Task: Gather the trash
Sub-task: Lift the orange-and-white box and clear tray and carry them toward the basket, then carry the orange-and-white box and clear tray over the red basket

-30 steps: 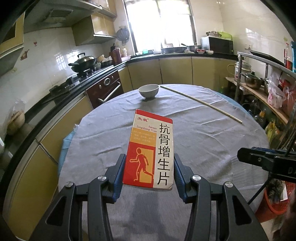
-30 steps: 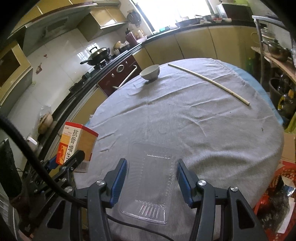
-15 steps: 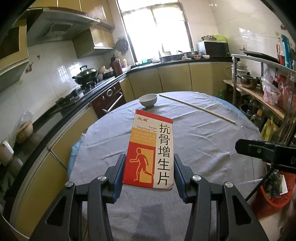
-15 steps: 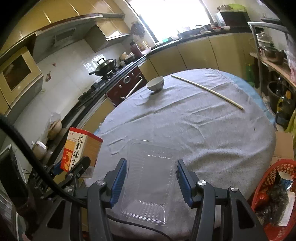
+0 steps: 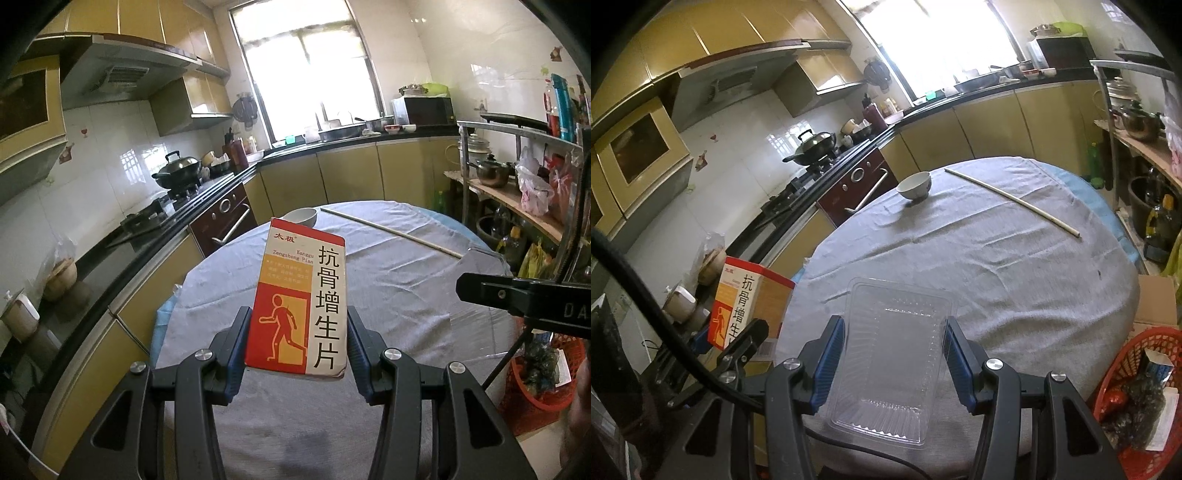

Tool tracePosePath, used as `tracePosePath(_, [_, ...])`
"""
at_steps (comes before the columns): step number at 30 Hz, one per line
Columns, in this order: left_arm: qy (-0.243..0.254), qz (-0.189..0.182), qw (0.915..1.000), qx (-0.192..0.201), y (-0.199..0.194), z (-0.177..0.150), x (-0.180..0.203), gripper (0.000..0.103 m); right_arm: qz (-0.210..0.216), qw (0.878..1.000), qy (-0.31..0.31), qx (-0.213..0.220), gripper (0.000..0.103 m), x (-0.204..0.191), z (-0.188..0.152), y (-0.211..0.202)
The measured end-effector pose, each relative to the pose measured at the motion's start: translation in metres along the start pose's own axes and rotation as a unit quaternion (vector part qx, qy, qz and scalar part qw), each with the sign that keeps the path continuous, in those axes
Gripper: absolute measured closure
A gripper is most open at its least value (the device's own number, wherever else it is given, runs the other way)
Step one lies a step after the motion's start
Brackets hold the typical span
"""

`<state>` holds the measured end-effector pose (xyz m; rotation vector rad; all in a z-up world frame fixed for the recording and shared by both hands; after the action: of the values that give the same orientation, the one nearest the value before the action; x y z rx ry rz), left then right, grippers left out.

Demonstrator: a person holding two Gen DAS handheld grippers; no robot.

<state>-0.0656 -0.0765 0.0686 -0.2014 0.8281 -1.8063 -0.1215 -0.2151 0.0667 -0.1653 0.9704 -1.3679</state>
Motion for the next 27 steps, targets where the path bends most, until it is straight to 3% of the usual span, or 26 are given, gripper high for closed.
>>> tracePosePath(27, [0.025, -0.005, 0.9996, 0.013, -0.017, 0.005, 0.014, 0.052, 0.013, 1.000, 0.013, 0.021, 0.047, 0.008, -0.003, -0.023])
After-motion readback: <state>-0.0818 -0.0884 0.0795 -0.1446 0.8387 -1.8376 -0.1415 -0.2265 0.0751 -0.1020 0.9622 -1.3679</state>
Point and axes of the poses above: each gripper's, at about its wrist camera, not at the fingertips, and y roughly the way its jaws point, x to its right, z to its top, the point moved 6 cm from there along y, roughly the way its jaws point, and after that the axes turned 8 degrees about -x, right-handed, at the moved point
